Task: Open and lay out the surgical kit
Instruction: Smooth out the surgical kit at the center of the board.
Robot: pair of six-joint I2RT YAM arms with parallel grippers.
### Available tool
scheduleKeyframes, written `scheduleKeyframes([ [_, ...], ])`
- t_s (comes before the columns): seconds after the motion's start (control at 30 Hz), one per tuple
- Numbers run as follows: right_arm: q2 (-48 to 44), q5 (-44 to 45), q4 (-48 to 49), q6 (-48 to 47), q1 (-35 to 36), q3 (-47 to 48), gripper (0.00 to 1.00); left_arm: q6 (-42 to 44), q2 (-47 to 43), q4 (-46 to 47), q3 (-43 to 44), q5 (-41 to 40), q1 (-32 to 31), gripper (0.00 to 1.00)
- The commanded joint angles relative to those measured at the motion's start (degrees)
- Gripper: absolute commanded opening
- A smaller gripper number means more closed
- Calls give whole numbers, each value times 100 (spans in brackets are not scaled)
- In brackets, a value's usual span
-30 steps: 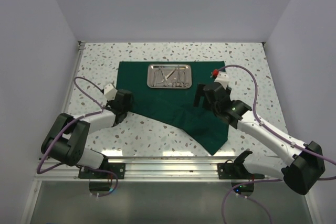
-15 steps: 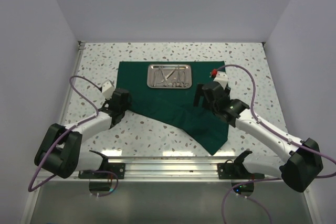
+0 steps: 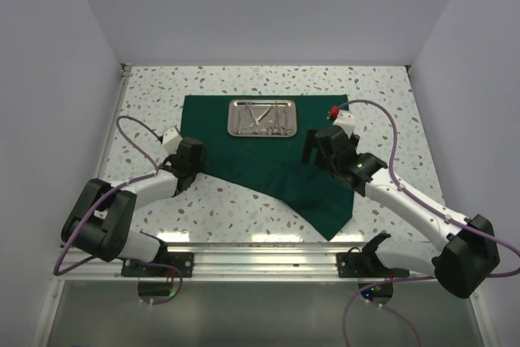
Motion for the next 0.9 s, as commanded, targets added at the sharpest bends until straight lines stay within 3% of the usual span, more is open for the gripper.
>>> scheduleKeyframes([
  [0.0,52,-6,234,-62,-54,-72,97,90,125,381,61,-60,14,17],
  [0.07,60,-24,234,-70,-72,-81,97,90,117,407,79,-25,14,9],
  [0.1,60,-15,251,-71,-80,-89,97,108,108,390,87,10,14,0],
  [0.43,218,-112,331,-106,-212,-133,96,301,-453,443,-211,195,-12,0],
  [0.87,69,-138,199,-62,-318,-151,97,21,-2519,-1454,-1178,959,-670,0],
])
